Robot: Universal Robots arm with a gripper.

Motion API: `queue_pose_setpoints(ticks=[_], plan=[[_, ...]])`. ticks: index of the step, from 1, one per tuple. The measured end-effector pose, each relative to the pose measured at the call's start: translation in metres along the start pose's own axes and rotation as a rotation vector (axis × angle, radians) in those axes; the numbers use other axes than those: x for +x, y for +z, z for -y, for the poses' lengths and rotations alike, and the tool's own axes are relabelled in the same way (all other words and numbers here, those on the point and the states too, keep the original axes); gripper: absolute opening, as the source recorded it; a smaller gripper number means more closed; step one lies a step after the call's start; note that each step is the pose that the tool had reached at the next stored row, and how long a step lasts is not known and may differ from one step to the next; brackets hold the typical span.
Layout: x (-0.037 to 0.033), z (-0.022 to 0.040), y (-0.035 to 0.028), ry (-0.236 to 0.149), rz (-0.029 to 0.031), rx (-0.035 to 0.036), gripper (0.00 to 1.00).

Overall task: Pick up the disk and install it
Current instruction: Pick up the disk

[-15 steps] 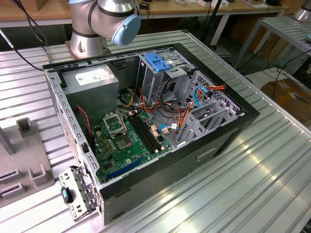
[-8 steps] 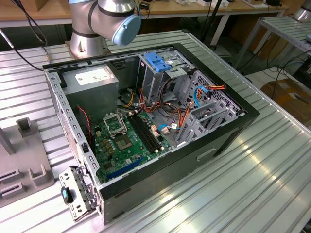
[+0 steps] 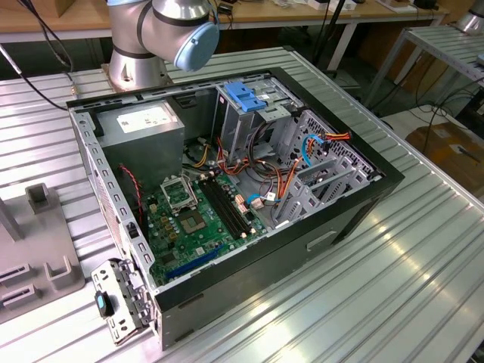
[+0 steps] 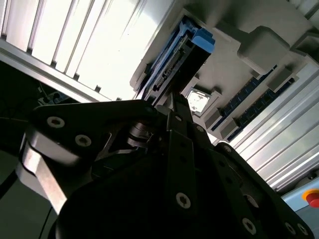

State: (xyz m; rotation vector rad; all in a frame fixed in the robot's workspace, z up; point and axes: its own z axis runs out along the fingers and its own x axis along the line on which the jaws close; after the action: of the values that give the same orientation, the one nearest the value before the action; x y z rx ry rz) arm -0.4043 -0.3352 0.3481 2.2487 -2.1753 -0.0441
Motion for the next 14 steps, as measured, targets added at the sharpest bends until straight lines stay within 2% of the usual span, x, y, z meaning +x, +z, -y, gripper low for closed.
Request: queue_pose_setpoints(ticks=[2, 4, 6, 9, 14], plan=[[0.0000, -0.0001, 0.0015, 0.042, 0.0012, 0.0004, 0.11], [-0.0003, -0.0005, 0.0019, 0.054, 0.0015, 0.0006, 0.11], [-0.0010, -0.0007, 0.0021, 0.057, 0.0018, 0.0007, 0.11], [-0.0015, -0.0013, 0.0020, 0.058, 0.0059, 0.0007, 0.11], [-0.0014, -0.0013, 0.0021, 0.059, 0.0069, 0.0008, 0.11]])
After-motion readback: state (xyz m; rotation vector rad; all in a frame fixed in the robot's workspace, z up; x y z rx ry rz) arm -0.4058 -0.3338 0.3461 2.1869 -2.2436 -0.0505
